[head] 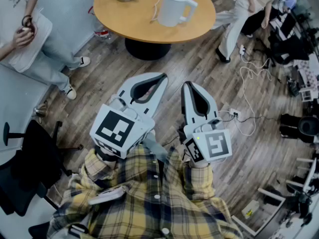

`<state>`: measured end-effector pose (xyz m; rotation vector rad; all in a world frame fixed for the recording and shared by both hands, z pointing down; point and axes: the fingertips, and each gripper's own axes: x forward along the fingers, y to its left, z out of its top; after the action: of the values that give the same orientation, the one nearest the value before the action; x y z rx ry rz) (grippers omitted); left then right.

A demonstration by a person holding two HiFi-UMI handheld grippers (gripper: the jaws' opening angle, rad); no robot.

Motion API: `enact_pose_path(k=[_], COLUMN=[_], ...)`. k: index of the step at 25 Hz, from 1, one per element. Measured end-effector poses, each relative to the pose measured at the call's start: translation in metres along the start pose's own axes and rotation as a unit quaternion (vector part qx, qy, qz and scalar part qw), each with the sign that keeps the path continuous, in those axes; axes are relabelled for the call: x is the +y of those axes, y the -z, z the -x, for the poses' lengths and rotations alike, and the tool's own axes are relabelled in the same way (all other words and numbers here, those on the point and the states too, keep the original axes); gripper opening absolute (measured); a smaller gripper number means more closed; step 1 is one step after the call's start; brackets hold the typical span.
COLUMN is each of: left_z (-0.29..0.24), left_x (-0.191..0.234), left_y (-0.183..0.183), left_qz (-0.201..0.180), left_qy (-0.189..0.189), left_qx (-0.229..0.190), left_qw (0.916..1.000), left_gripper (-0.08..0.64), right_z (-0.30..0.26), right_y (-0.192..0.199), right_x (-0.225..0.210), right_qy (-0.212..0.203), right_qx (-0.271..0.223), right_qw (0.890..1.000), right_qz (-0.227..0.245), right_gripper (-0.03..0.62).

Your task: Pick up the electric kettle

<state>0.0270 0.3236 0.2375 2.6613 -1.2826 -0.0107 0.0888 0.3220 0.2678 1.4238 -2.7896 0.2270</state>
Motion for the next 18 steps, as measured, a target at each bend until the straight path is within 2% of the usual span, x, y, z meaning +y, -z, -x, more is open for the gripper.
enact_pose_path(k=[5, 18], left_z=[-0.009, -0.038], left_x=[-0.002, -0.021], left_y=[-0.001, 0.002], left_qz=[-0.002, -0.011], left_qy=[0.001, -0.003], left_qx=[0.002, 0.002], left_qw=[1.0000, 0.9999], left_gripper=[0.003, 0.003], right_z=[-0.004, 0.010], right_y=[-0.017, -0.017], right_x=[-0.003, -0.040], right_qy=[-0.001, 0.000], right_qx=[0.000, -0.009], right_qw=[1.000, 1.000], right_qz=[0.022, 0.016], right_gripper=[0.034, 0.034])
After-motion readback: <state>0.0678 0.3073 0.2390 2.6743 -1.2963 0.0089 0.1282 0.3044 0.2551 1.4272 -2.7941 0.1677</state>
